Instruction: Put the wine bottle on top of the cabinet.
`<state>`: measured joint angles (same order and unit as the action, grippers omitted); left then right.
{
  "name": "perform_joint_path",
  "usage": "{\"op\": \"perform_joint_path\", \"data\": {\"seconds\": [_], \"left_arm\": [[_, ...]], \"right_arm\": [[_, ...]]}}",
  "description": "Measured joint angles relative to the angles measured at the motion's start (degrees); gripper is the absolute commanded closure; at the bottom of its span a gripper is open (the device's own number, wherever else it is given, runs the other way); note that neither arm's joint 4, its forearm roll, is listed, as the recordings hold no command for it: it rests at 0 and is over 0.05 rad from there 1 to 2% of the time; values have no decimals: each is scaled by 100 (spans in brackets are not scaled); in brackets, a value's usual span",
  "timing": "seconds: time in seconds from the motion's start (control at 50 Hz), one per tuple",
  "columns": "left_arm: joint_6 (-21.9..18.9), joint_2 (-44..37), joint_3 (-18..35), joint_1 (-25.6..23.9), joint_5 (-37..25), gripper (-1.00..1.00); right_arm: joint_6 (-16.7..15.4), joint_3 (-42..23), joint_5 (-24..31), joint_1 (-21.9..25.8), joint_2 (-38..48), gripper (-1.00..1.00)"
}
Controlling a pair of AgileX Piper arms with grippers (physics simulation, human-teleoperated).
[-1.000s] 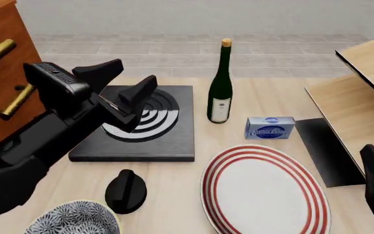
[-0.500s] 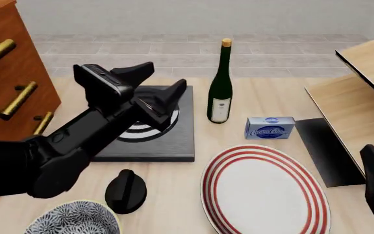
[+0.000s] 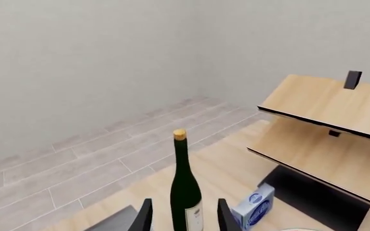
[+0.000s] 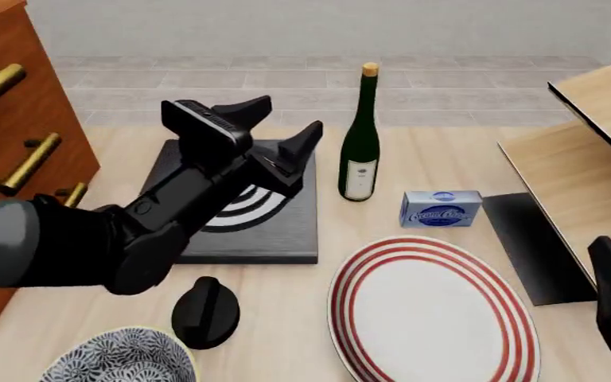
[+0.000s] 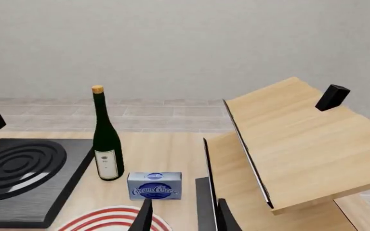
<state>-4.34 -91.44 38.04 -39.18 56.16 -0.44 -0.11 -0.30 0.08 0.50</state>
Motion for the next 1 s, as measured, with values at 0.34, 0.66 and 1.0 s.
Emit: {"op": "perform_joint_path", "data": {"seconds": [0.34,0.66,1.0], "left_arm": [[-39,-609,468,-47,163,-100],[-25,-1224,872,-51,346,-100],[42,-1883,1305,94,527,-100]], "right_arm": [[0,0,2,1,-2,-100],[0,0,2,0,-3,-100],[0,0,2,0,-3,-100]]}}
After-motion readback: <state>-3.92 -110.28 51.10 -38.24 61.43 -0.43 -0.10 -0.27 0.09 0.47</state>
